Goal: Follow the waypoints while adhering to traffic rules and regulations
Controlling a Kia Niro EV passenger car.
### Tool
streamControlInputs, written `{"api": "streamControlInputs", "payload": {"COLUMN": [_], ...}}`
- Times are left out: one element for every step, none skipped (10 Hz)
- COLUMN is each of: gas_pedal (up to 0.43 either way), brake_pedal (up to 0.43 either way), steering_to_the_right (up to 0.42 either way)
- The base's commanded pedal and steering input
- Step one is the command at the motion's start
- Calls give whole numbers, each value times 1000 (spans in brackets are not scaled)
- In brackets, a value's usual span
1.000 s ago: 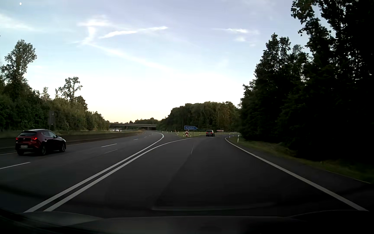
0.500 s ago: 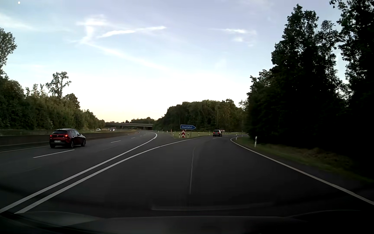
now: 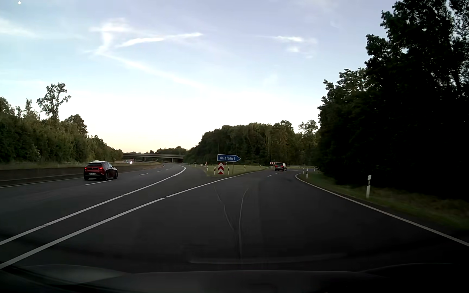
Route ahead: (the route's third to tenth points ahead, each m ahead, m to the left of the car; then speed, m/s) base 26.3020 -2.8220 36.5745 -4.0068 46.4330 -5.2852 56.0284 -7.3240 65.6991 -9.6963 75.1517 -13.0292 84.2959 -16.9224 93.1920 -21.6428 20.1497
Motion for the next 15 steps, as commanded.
{"api": "streamControlInputs", "payload": {"gas_pedal": [0,0,0,0,0,0,0,0,0,0,0,0,0,0,0], "brake_pedal": [189,195,195,195,189,189,177,177,177,177,165,146,128,128,134], "steering_to_the_right": [21,22,24,24,24,24,26,29,31,30,29,28,27,28,28]}}
